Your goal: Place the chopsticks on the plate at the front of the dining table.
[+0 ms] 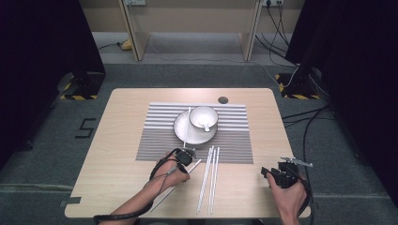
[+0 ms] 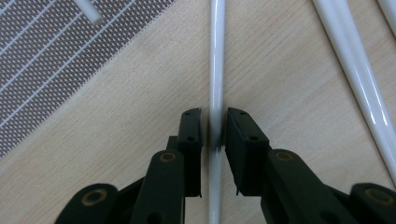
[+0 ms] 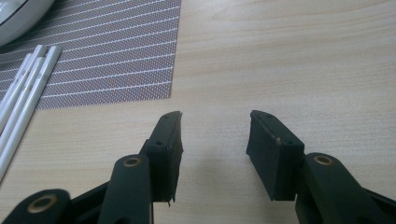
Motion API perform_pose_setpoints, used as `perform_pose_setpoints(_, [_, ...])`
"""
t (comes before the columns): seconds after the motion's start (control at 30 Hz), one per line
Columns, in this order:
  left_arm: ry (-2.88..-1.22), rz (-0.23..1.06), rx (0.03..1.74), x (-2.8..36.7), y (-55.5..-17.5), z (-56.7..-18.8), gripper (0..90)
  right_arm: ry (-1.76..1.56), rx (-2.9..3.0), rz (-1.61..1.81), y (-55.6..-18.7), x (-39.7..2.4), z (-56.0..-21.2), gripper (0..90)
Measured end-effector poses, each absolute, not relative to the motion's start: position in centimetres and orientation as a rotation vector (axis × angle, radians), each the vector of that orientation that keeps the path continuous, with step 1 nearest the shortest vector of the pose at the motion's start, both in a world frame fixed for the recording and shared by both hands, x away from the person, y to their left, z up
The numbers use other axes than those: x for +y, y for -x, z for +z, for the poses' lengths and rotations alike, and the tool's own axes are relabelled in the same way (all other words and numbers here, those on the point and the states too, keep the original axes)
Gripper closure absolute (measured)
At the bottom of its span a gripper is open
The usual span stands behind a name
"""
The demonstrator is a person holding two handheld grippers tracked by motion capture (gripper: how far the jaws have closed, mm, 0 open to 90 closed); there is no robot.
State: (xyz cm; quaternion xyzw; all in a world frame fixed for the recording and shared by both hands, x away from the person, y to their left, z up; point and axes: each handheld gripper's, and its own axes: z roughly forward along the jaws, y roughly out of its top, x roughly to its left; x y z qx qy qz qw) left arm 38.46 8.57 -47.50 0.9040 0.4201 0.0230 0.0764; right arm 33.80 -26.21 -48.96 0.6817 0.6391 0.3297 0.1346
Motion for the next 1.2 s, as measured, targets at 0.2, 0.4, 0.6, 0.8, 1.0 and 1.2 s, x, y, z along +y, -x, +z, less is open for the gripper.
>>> perform_pose_setpoints(0.2, [-2.705,0.053,1.286,8.83,-38.89,-47.49,83.5,-1.977,1.852,0.955,-33.82,-26.26,-49.00,54.6])
perform_pose_setpoints(0.4, [-2.689,0.038,1.299,9.03,-38.99,-47.50,84.2,-1.970,1.858,0.957,-33.83,-26.13,-48.98,54.6])
perform_pose_setpoints(0.6, [-2.684,0.035,1.307,9.06,-38.98,-47.49,84.4,-1.968,1.860,0.955,-33.87,-26.15,-49.05,54.6])
perform_pose_setpoints(0.8, [-2.694,0.028,1.303,9.03,-39.11,-47.49,84.5,-1.971,1.853,0.956,-33.83,-26.23,-48.97,54.6])
perform_pose_setpoints(1.0, [-2.694,0.002,1.303,9.13,-39.30,-47.46,84.5,-1.974,1.848,0.960,-33.82,-26.33,-48.93,54.6])
perform_pose_setpoints(1.2, [-2.701,-0.002,1.289,9.10,-39.19,-47.46,84.6,-1.976,1.839,0.958,-33.80,-26.56,-48.89,54.6])
